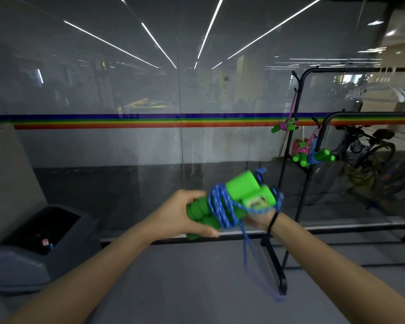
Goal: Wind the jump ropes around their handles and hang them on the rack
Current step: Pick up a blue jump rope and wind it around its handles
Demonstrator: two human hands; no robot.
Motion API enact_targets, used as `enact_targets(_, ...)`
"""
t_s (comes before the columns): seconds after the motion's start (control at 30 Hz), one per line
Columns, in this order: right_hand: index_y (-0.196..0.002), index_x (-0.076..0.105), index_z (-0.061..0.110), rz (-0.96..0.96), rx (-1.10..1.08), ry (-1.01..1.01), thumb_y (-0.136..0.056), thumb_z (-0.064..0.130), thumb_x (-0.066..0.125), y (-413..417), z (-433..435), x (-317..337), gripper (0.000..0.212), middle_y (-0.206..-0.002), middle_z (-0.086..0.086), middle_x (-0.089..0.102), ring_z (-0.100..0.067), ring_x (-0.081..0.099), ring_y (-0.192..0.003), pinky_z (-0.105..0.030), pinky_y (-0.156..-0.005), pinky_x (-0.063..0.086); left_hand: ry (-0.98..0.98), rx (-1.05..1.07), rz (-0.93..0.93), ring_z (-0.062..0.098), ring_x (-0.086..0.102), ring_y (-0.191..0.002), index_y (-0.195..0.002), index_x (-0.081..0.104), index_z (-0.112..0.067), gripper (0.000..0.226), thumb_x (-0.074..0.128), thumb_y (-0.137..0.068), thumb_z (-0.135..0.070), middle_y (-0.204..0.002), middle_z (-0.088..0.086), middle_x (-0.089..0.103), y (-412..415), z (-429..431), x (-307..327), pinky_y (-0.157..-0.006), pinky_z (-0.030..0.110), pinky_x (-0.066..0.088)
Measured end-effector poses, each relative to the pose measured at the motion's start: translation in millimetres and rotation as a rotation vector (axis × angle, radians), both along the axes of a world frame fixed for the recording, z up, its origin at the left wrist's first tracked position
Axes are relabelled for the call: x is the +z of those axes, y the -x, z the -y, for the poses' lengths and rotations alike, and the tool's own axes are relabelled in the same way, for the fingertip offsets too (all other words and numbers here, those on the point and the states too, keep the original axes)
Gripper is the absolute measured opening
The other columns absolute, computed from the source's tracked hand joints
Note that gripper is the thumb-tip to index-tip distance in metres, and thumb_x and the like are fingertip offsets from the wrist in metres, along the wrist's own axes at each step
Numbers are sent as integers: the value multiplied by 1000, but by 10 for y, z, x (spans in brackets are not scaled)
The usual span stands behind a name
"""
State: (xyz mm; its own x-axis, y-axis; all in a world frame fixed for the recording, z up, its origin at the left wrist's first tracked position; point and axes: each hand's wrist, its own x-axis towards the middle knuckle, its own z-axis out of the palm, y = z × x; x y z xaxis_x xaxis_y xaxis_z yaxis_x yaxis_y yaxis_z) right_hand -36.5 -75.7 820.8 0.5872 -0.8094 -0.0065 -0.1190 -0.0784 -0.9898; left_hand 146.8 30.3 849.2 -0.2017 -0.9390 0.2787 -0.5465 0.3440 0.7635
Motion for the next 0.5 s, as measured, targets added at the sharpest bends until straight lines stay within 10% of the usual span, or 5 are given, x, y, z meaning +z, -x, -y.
enact_targets(0.13, -75, 60, 16, -20, 190, 141, -93, 22, 46, -190, -152, -64, 24, -44, 9, 36, -4, 27, -39, -13, -40, 23, 47, 248, -183, 20, 68, -68, -86, 69, -9, 47, 89, -49, -32, -77, 8, 73, -112, 129, -27, -70, 40, 57)
enact_targets(0.3, -84, 65, 15, -431, 196, 560, -95, 27, 47, -134, -218, -5, 24, -41, 10, 49, -1, 43, -40, -15, -50, 35, 125, 577, 178, 17, 59, -64, -80, 65, -12, 45, 86, -54, -41, -68, 1, 64, -196, 215, -113, -56, 27, 45)
enact_targets(0.5, -84, 66, 12, -675, 275, 995, -88, 37, 56, -51, -300, 381, 28, -58, 3, 46, -14, 44, -62, -31, -63, 38, -15, 515, 881, 31, 60, -104, -119, 50, -25, 54, 72, -72, -43, -110, 7, 65, -290, 210, -239, -79, 34, 46)
